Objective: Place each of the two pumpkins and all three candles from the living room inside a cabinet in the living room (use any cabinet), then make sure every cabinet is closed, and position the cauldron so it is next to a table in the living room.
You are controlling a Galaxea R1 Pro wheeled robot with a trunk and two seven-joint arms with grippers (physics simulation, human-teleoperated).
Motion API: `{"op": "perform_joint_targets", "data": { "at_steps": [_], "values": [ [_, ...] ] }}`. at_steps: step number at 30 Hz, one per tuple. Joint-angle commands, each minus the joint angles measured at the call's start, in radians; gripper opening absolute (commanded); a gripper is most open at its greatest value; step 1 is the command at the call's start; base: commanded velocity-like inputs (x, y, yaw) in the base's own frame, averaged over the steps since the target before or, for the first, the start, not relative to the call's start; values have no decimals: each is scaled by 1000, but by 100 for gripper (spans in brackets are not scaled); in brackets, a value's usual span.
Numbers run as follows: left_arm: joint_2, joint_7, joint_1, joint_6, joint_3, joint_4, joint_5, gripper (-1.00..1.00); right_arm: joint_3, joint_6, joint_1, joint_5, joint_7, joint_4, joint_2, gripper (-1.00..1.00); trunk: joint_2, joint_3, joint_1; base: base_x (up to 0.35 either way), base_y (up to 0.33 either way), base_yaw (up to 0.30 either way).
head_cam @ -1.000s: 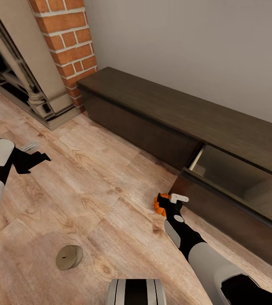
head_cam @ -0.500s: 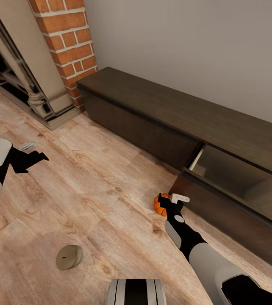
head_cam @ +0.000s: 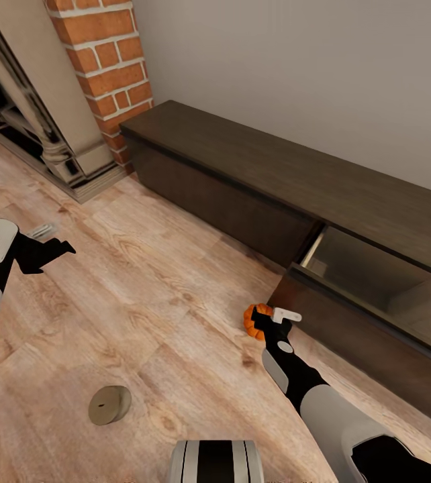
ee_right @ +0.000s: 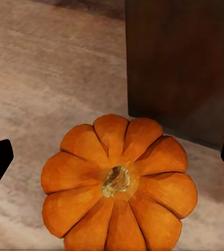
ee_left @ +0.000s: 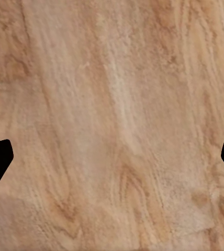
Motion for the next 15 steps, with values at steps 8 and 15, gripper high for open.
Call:
{"op": "perform_joint_targets", "data": {
  "at_steps": [8, 15],
  "values": [
    [0, 10, 0, 2, 1, -2, 10, 100, 8, -5, -1, -12, -5, 1, -1, 100, -1, -16, 2, 0, 0, 0],
    [0, 10, 0, 3, 1, -2, 10, 100, -4, -5, -1, -23, -4, 1, -4, 100, -2, -28, 3, 0, 0, 0]
  ]
}}
